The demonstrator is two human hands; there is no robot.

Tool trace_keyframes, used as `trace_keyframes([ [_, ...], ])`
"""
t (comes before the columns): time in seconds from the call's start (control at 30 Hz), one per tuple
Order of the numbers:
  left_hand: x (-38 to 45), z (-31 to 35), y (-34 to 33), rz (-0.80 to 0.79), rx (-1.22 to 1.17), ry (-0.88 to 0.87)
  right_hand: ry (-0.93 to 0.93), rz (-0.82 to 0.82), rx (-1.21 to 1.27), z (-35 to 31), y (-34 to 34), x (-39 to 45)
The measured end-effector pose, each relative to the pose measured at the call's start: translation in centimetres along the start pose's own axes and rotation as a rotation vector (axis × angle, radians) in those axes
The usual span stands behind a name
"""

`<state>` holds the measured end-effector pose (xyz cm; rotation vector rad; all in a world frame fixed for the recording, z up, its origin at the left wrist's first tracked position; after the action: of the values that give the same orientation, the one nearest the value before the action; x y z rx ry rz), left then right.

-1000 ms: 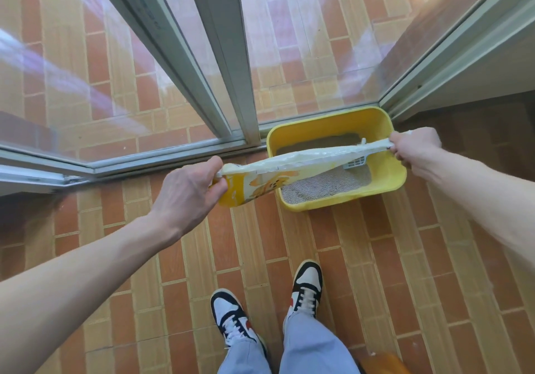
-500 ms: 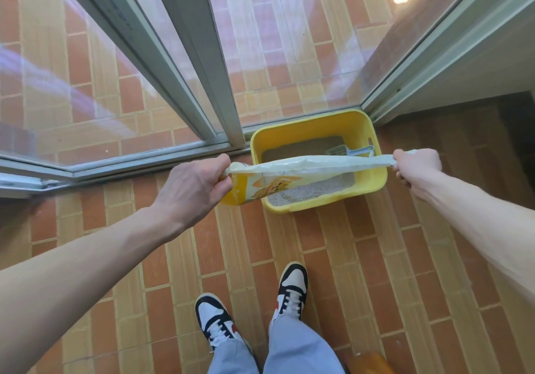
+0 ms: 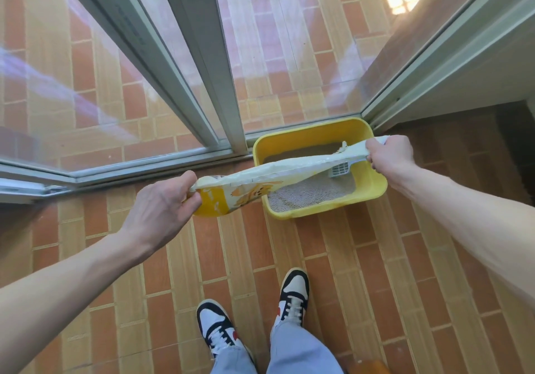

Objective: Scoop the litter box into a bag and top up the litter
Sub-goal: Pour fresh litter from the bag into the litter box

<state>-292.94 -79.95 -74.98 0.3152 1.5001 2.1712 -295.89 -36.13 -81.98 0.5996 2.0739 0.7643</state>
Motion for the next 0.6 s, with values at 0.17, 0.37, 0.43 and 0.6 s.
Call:
trace_keyframes([
  [0.17, -1.3, -1.6, 0.4, 0.01, -0.012, 0.056, 0.01, -0.021, 0.077, -2.2, -1.4, -0.8],
  [0.37, -2.4, -1.8, 0.6, -0.006, -0.022, 0.018, -0.033, -0.032, 0.094, -3.5, -2.4, -1.2],
  [0.43, -2.6, -2.0, 0.6, -0.007, -0.027, 0.022, -0.025, -0.032, 0.065, -3.5, -2.5, -1.4],
  [0.6, -2.8, -2.3, 0.7, -0.009, -0.023, 0.023, -0.038, 0.022, 0.074, -2.7, -2.4, -2.3],
])
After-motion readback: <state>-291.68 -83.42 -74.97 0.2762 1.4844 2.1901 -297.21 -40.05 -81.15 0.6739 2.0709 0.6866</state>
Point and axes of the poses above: each hand's wrist, its own x-axis towards the middle knuckle, its own y-axis out of the back of the hand, z = x × y, the point moved 7 cm from there along x, towards the middle knuckle, and after that the axes turned 9 degrees about -y, right-handed, at the moved point
